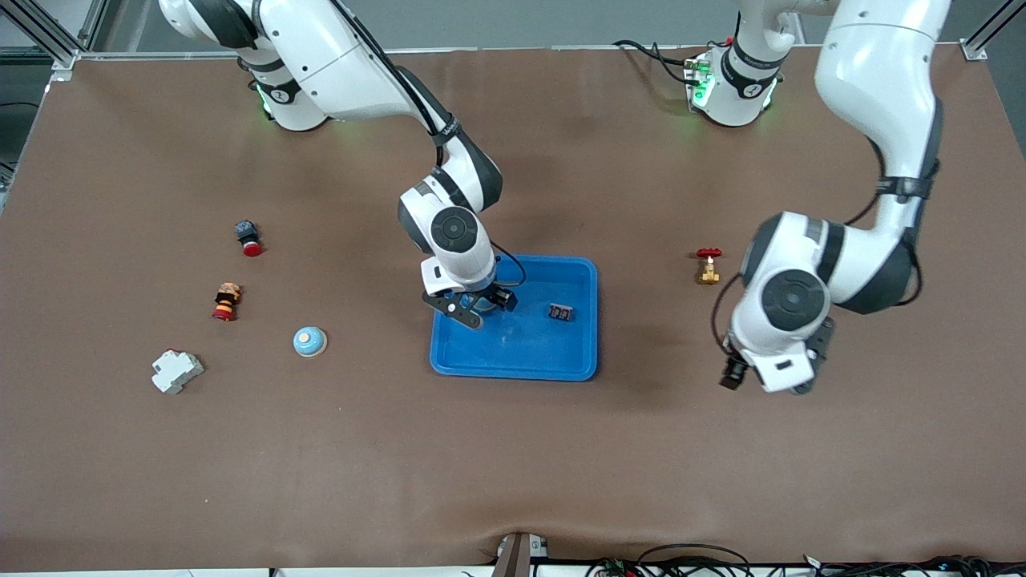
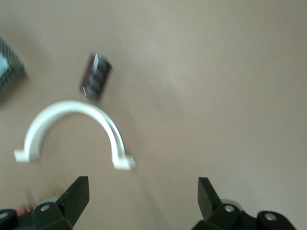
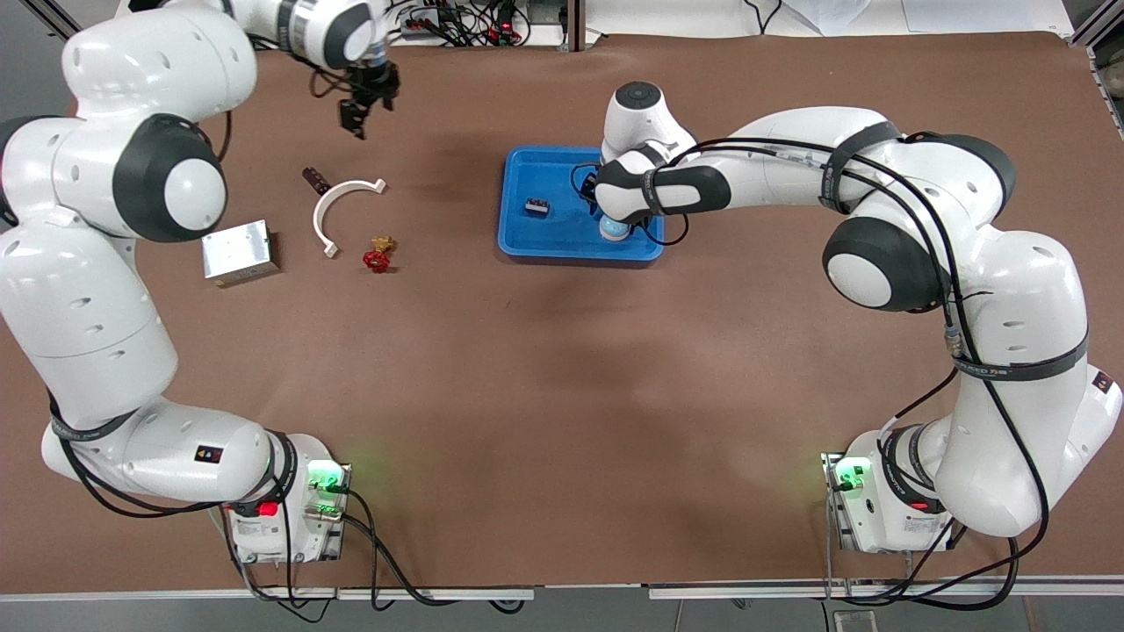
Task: Place electrolytic capacitor and blue bell in tray
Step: 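Open both grippers in the tray and move the left gripper to the capacitor, then grip the capacitor with the left gripper while the right gripper nears the bell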
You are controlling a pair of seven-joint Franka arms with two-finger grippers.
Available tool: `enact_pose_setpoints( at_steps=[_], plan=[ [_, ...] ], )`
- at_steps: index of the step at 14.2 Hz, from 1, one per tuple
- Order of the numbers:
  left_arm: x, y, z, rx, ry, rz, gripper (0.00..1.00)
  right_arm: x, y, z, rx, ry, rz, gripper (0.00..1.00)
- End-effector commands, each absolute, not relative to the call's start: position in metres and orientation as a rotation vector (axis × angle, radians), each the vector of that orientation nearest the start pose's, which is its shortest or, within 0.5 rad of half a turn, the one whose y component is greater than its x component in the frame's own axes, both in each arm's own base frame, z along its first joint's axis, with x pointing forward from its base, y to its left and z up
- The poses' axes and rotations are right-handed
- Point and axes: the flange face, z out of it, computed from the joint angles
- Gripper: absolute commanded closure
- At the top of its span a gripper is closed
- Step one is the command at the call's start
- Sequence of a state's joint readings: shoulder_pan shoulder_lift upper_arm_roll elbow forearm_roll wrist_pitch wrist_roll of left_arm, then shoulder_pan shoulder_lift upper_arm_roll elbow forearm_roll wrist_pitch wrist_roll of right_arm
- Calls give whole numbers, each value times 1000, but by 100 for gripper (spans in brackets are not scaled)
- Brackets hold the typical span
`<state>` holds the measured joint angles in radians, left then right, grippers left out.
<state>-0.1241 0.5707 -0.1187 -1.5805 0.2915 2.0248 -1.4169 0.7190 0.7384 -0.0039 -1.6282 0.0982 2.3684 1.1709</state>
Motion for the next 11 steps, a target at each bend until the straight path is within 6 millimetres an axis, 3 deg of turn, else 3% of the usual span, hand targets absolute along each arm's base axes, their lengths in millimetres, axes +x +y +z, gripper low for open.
enact_pose_setpoints(
  at_steps=[1,3,5,8,11],
  plan=[
    [670,-86,269,-2563,-1327,-2,0,531,458,203,-3027,775,81,0],
    [665,-60,242,-2567,-1307,22,0,538,456,216,-3079,744,102,0],
    [659,-22,225,-2608,-1260,18,0,550,445,235,-3121,693,141,0],
    [651,-16,210,-2630,-1245,19,2,570,411,269,-3163,637,223,0],
    [642,-3,196,-2625,-1264,37,15,588,377,304,-3138,705,213,0]
  ],
)
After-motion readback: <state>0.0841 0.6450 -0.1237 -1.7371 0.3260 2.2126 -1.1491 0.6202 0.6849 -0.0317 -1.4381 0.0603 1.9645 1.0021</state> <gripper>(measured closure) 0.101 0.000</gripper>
